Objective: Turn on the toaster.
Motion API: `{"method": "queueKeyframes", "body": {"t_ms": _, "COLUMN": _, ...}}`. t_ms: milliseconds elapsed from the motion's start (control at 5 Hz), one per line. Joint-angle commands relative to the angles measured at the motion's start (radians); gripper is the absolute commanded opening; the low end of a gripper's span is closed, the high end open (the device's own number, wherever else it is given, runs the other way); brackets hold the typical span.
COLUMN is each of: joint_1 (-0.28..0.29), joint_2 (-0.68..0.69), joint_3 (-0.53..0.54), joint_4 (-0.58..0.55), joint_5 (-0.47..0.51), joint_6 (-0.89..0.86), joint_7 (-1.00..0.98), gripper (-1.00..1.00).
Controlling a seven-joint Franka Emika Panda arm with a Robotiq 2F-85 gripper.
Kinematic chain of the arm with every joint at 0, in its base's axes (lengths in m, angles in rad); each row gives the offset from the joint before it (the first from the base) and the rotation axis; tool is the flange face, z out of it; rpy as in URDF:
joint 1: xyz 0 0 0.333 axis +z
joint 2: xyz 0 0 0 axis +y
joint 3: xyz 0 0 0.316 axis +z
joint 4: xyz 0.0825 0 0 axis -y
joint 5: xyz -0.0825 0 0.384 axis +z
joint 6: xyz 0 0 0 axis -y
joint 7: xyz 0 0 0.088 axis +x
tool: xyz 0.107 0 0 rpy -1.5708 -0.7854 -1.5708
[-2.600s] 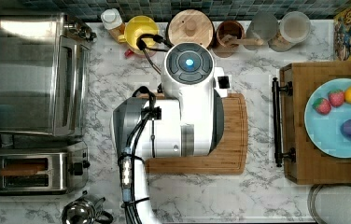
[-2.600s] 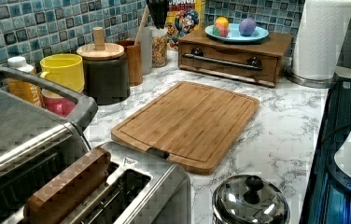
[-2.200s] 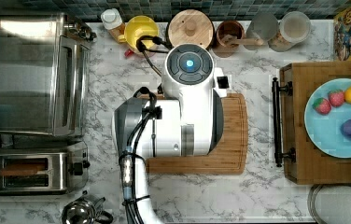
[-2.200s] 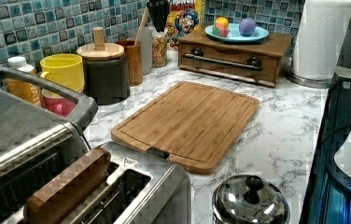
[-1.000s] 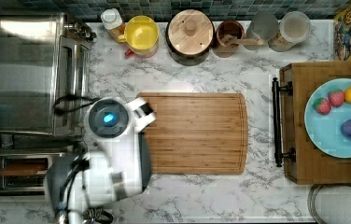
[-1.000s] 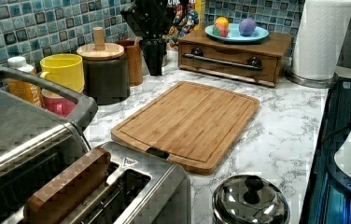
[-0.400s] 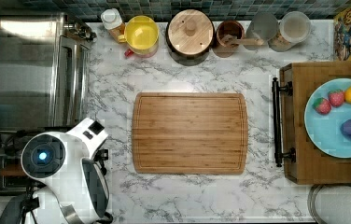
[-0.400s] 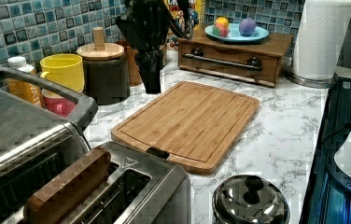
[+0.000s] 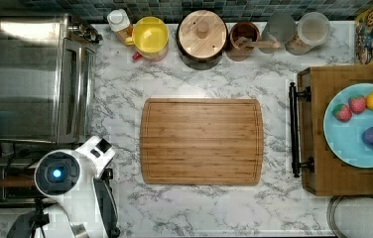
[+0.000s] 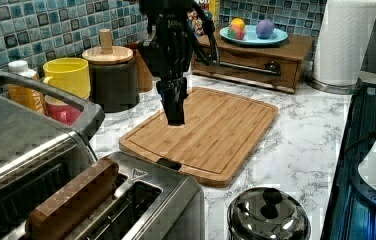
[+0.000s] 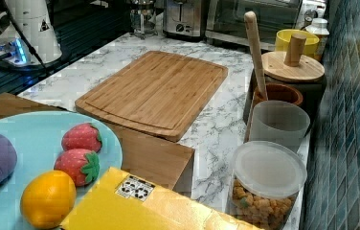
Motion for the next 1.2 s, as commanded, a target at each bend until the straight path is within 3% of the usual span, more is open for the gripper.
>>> {"method": "queueKeyframes", "body": {"t_ms": 200, "joint_1": 0.043, "joint_2": -0.052, "joint_3": 0.044, "joint_4": -0.054, "joint_5": 0.075, "joint_6": 0.012, "joint_7": -0.143, "gripper": -1.00}}
{"method": "queueKeyframes", "body": {"t_ms": 600, "joint_1": 0.017, "joint_2": -0.033, "joint_3": 0.069, "joint_4": -0.042, "joint_5": 0.127, "joint_6": 0.097, "joint_7": -0.068, "gripper": -1.00}}
{"method": "queueKeyframes", "body": {"t_ms": 1000, "joint_1": 0.041, "joint_2": -0.035, "joint_3": 0.042, "joint_4": -0.038, "joint_5": 0.194, "joint_6": 0.141, "joint_7": -0.049, "gripper": -1.00}}
{"method": "queueKeyframes", "body": {"t_ms": 1200, "joint_1": 0.042, "joint_2": 0.003, "joint_3": 0.066, "joint_4": -0.012, "joint_5": 0.166, "joint_6": 0.121, "joint_7": -0.032, "gripper": -1.00}}
